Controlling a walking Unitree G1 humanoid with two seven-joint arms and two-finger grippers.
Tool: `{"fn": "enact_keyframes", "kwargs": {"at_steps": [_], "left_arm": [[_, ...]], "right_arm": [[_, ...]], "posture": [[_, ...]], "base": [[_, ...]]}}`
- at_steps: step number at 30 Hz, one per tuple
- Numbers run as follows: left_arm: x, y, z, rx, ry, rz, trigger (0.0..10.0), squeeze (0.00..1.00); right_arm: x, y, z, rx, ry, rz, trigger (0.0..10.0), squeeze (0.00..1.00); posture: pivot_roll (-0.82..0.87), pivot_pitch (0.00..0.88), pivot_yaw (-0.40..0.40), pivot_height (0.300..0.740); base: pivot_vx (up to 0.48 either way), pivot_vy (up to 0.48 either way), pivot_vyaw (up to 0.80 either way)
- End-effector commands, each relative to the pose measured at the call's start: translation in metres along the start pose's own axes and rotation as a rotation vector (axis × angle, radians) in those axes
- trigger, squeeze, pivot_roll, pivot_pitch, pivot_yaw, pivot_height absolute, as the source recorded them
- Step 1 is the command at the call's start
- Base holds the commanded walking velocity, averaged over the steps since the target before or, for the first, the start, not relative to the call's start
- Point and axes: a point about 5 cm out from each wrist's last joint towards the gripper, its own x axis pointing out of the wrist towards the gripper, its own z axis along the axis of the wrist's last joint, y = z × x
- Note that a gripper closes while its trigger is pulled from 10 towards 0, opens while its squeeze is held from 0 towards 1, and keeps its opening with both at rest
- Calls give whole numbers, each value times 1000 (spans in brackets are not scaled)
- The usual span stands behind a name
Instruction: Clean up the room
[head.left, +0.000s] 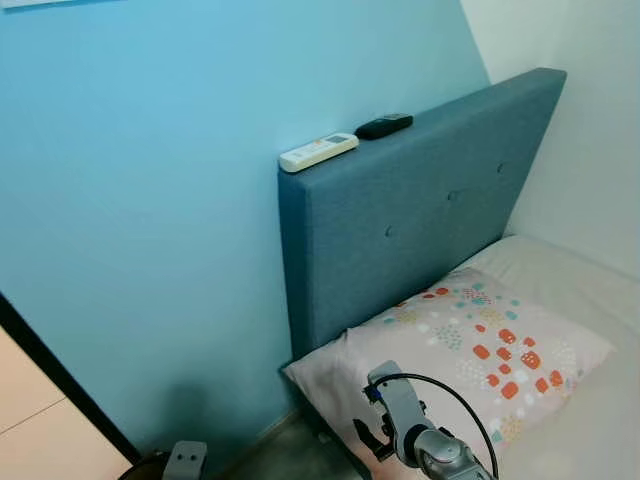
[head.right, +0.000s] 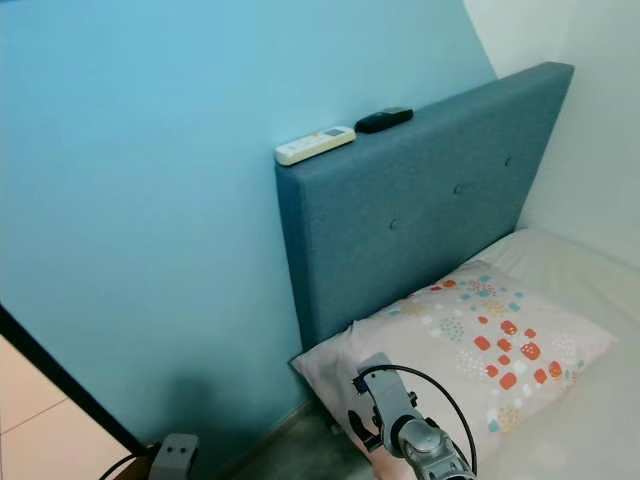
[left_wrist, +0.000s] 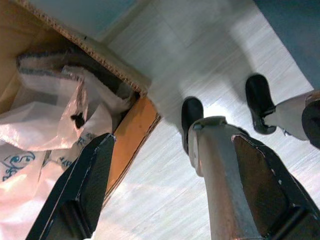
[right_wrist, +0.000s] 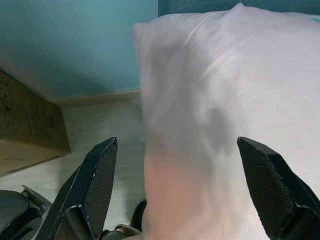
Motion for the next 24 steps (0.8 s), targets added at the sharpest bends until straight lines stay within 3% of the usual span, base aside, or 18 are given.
{"fn": "enact_keyframes", "kwargs": {"at_steps": [1, 17, 18, 20, 22, 23, 24], "left_arm": [[0, -2, -2, 12, 7, -2, 10000, 0], [1, -2, 3, -63, -27, 0, 10000, 0], [1, -5, 8, -117, -56, -28, 10000, 0], [1, -5, 8, -117, -56, -28, 10000, 0], [3, -18, 28, -221, -152, -148, 10000, 0], [3, -18, 28, -221, -152, -148, 10000, 0], [3, -25, 42, -246, -211, -217, 10000, 0]], "right_arm": [[2, 1, 7, -17, -21, 1, 10000, 0], [9, 11, 18, -127, -9, 42, 10000, 0], [9, 10, 16, -178, 13, 36, 10000, 0], [9, 10, 16, -178, 13, 36, 10000, 0], [8, 8, 11, -270, 60, 22, 10000, 0], [8, 8, 11, -270, 60, 22, 10000, 0], [8, 6, 10, -296, 77, 13, 10000, 0]], "posture": [[-157, 0, 15, 740], [-149, 0, 2, 706], [-149, 0, 1, 701], [-149, 0, 1, 701], [-145, 0, -2, 691], [-145, 0, -2, 691], [-142, 0, -6, 686]], "base": [[0, 0, 0], [0, 0, 27], [0, 0, 0], [0, 0, 0], [0, 0, 0], [0, 0, 0], [0, 0, 0]]}}
